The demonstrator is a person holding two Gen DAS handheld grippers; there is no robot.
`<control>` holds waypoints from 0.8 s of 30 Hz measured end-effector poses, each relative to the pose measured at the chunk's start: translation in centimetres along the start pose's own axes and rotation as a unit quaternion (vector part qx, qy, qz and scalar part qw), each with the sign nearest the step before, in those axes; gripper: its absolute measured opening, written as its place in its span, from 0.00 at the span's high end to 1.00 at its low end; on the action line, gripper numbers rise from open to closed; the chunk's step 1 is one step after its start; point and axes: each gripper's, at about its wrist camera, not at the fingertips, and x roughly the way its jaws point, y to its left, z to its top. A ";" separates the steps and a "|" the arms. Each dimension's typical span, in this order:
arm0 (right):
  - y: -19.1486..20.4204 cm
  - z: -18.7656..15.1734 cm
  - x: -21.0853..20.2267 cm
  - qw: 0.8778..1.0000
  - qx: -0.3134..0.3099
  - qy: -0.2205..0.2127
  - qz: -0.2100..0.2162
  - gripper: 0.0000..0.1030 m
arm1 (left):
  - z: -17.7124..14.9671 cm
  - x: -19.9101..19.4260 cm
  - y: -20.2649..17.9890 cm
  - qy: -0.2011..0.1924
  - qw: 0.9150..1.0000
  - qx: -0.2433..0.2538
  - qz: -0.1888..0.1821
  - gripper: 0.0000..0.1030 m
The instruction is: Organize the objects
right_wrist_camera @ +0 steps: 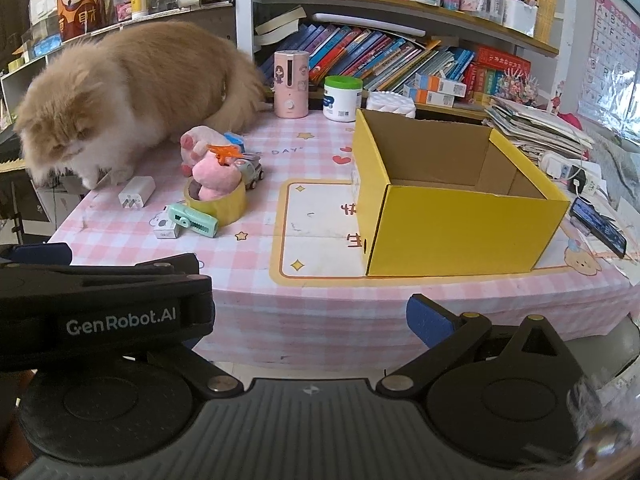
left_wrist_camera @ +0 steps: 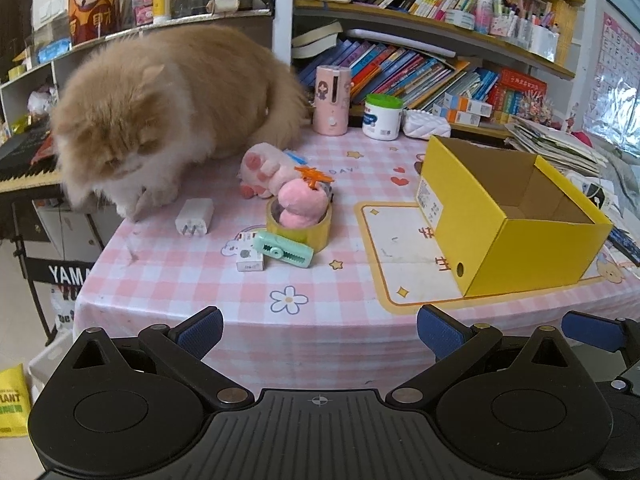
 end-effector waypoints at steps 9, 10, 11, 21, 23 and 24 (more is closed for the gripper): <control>1.4 1.3 2.8 0.998 -0.045 0.012 0.041 0.01 | 0.6 2.5 2.6 0.022 0.998 -0.046 0.035 0.00; 1.7 1.6 3.3 0.997 -0.051 0.013 0.051 0.01 | 0.7 2.9 3.1 0.022 0.998 -0.051 0.041 0.00; 1.9 1.9 3.8 0.996 -0.059 0.012 0.061 0.02 | 0.8 3.1 3.6 0.023 0.997 -0.058 0.047 0.00; 3.2 4.9 8.9 0.986 -0.124 0.005 0.112 0.18 | 1.2 5.3 7.8 0.035 0.983 -0.142 0.112 0.01; 3.4 5.4 10.2 0.984 -0.130 0.011 0.123 0.24 | 1.3 5.8 8.5 0.043 0.979 -0.159 0.124 0.01; 3.6 5.8 10.8 0.982 -0.133 0.015 0.130 0.28 | 1.3 6.0 8.8 0.046 0.976 -0.166 0.131 0.01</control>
